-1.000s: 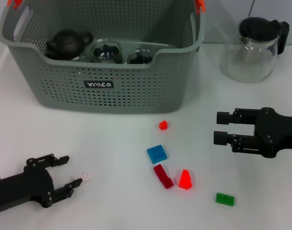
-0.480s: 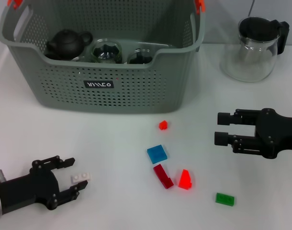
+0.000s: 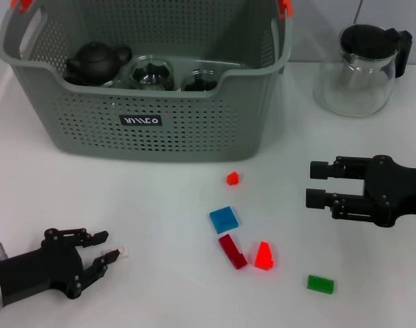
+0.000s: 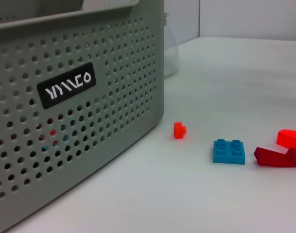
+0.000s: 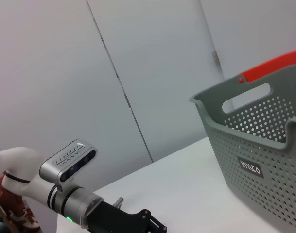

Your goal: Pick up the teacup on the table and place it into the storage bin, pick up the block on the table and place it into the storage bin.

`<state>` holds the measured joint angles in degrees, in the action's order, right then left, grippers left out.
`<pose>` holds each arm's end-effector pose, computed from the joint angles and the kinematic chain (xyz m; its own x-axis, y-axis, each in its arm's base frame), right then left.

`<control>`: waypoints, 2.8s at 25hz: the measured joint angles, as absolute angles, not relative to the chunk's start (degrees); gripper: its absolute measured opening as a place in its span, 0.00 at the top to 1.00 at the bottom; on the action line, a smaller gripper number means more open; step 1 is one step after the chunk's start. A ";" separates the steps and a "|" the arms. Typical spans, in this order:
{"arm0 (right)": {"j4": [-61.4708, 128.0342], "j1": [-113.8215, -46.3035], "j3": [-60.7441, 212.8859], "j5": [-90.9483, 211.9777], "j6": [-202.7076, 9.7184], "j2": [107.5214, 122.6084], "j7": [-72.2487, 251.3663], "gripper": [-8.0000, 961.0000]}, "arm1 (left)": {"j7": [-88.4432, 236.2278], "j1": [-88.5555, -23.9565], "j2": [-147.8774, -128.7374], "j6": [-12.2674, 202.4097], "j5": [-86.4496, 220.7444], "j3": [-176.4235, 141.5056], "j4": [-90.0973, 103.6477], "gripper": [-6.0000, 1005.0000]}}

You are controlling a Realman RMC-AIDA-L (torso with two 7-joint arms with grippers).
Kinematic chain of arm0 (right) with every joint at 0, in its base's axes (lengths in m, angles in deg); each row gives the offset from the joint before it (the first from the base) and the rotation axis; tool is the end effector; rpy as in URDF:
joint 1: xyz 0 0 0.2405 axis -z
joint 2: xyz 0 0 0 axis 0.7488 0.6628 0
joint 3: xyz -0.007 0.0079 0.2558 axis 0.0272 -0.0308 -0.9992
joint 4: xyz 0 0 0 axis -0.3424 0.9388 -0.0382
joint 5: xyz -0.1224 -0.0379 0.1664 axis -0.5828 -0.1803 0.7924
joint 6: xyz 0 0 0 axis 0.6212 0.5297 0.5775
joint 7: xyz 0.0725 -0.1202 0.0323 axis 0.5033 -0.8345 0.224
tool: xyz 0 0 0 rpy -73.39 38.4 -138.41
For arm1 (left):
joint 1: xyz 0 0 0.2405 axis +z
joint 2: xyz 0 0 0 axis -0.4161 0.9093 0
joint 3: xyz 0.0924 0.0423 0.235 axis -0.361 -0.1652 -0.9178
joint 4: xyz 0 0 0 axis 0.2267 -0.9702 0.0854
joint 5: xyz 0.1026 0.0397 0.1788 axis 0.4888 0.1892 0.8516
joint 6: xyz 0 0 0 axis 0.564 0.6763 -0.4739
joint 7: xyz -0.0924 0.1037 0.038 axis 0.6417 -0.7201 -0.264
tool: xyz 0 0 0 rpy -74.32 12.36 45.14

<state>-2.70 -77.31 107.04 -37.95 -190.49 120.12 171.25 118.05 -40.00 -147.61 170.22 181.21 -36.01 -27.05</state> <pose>0.2519 0.3052 0.0189 0.7297 -0.3914 -0.5607 -0.4432 -0.8951 0.0481 -0.3622 0.2363 -0.0252 0.9152 0.2121 0.3428 0.3612 -0.8091 -0.4636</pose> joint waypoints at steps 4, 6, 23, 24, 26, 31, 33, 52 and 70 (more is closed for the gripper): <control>-2.70 -77.32 107.04 -37.99 -190.49 120.13 171.28 0.32 | 118.09 -39.94 -147.65 170.48 181.32 -36.07 -27.05 0.62; -2.70 -77.35 107.04 -37.98 -190.49 120.12 171.29 0.32 | 118.21 -39.88 -147.66 170.68 181.34 -36.02 -27.05 0.65; -2.70 -77.56 107.04 -38.12 -190.52 120.18 171.30 0.31 | 117.93 -39.80 -147.65 171.05 181.46 -36.18 -26.96 0.64; -2.69 -77.53 107.04 -38.12 -190.51 120.19 171.30 0.31 | 117.93 -39.87 -147.66 170.95 181.43 -36.11 -26.96 0.64; -2.70 -77.42 107.04 -38.13 -190.50 120.20 171.30 0.31 | 117.91 -39.92 -147.68 170.97 181.32 -36.02 -26.96 0.64; -2.70 -77.23 107.04 -38.12 -190.49 120.22 171.30 0.31 | 117.87 -40.00 -147.67 170.60 181.31 -36.08 -26.87 0.64; -2.70 -77.23 107.04 -38.12 -190.49 120.22 171.29 0.31 | 117.87 -40.10 -147.67 170.15 181.42 -36.31 -26.49 0.64; -2.70 -77.14 107.04 -38.06 -190.49 120.22 171.31 0.32 | 117.78 -40.41 -147.75 168.11 180.99 -36.34 -25.46 0.58; -2.70 -77.46 107.03 -37.91 -190.79 120.13 171.36 0.32 | 123.20 -40.30 -147.48 174.41 180.91 -33.92 -29.37 0.82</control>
